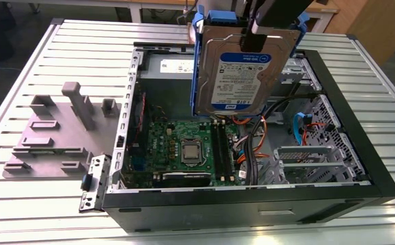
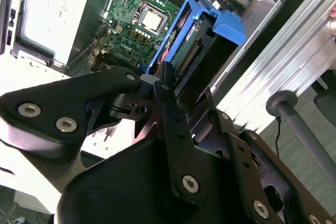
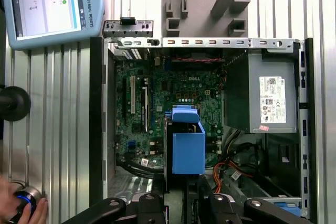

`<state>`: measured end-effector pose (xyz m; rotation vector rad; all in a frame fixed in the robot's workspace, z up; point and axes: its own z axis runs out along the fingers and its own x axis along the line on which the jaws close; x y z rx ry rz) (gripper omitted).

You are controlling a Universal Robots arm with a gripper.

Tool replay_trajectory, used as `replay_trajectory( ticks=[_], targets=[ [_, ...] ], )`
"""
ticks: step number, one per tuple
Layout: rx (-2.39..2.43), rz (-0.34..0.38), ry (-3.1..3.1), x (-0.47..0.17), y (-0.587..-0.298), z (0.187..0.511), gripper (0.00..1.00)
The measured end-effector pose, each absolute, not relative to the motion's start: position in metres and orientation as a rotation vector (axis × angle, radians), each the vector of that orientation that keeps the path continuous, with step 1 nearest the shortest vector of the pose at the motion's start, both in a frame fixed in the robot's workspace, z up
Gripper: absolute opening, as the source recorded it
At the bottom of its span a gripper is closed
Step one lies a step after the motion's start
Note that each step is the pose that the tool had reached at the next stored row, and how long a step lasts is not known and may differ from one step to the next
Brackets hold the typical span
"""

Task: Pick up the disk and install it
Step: 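Pick up the disk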

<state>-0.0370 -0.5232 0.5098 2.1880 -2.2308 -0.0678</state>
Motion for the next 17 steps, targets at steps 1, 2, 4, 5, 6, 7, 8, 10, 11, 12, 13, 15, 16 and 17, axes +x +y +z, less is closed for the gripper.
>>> replay_trajectory(
  ticks=[1,2,4,5,6,7,8,10,11,12,13,15,16,17],
  targets=[
    [2.188,-0.068,-2.231,-0.037,-0.523,0.510,0.35],
    [2.188,-0.068,-2.231,-0.037,-0.523,0.510,0.35],
    [2.188,-0.068,-2.231,-0.037,-0.523,0.510,0.35],
    [2.188,-0.068,-2.231,-0.037,-0.523,0.510,0.35],
    [2.188,-0.068,-2.231,-0.036,-0.523,0.510,0.35],
    [2.188,-0.068,-2.231,-0.035,-0.523,0.510,0.35],
    [2.188,-0.068,-2.231,-0.033,-0.523,0.510,0.35],
    [2.188,-0.068,-2.231,-0.029,-0.523,0.510,0.35],
    [2.188,-0.068,-2.231,-0.026,-0.523,0.510,0.35],
    [2.188,-0.068,-2.231,-0.024,-0.523,0.510,0.35],
    [2.188,-0.068,-2.231,-0.021,-0.523,0.510,0.35],
    [2.188,-0.068,-2.231,-0.017,-0.523,0.510,0.35],
    [2.188,-0.068,-2.231,-0.015,-0.523,0.510,0.35],
    [2.188,-0.068,-2.231,-0.014,-0.523,0.510,0.35]
  ],
)
